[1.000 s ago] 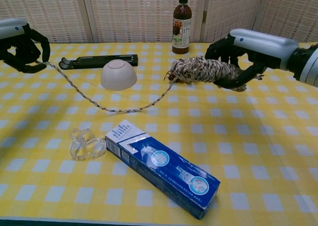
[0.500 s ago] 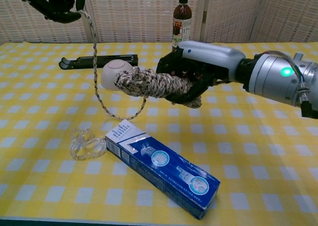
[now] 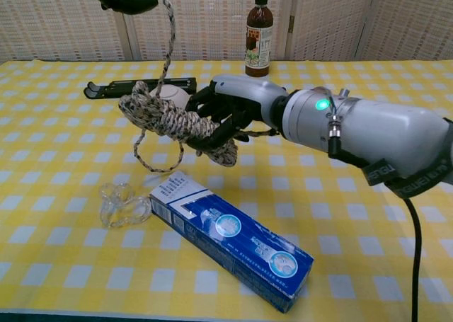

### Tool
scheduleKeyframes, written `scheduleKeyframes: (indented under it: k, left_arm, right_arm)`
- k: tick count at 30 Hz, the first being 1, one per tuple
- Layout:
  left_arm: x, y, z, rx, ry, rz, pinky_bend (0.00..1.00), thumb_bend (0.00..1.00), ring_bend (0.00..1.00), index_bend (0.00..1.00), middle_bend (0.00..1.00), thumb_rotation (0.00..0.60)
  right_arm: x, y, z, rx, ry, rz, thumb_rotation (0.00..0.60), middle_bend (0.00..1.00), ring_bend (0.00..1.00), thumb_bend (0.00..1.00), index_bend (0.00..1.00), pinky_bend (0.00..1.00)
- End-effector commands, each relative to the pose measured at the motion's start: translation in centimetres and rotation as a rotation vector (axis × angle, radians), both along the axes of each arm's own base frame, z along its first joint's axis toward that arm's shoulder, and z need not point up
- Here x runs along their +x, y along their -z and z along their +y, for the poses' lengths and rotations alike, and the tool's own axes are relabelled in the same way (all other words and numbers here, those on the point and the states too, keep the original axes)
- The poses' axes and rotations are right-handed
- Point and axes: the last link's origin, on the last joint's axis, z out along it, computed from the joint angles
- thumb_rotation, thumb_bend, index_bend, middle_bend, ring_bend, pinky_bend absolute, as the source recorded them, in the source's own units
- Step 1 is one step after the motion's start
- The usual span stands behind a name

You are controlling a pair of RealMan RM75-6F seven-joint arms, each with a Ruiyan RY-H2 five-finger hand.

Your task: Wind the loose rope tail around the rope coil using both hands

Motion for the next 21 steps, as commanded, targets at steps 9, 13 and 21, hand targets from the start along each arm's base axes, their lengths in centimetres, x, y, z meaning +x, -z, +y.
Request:
scheduleKeyframes:
  k: [9,13,21]
  left_arm:
    - [-2.1,1.8,-2.0,-0.079,-0.009,-0.019,0.71,0.52,0.77,0.66,0.88,0.6]
    - [-3.3,2.1,-2.2,-0.087,-0.019,-0.016,0.71,0.52,0.77,0.66,0.88,0.6]
    - [-6.2,2.7,-2.2,-0.108,-0.073,0.027,0.71,0.52,0.77,0.66,0.88,0.6]
  right_arm:
    - [2.2,3.0,-1.2,-0.107,0.282,-0.26,0.6,0.82,0.92,0.5,0.97,0.82]
    - [2.3,3.1,-1.8,-0.15,0.367,-0.378,0.6,0.82,0.92,0.51,0.98,0.82]
    - [1.7,2.1,-2.9,-0.15,0.455,-0.578,0.6,0.83,0.93,0.51,0.98,0.82]
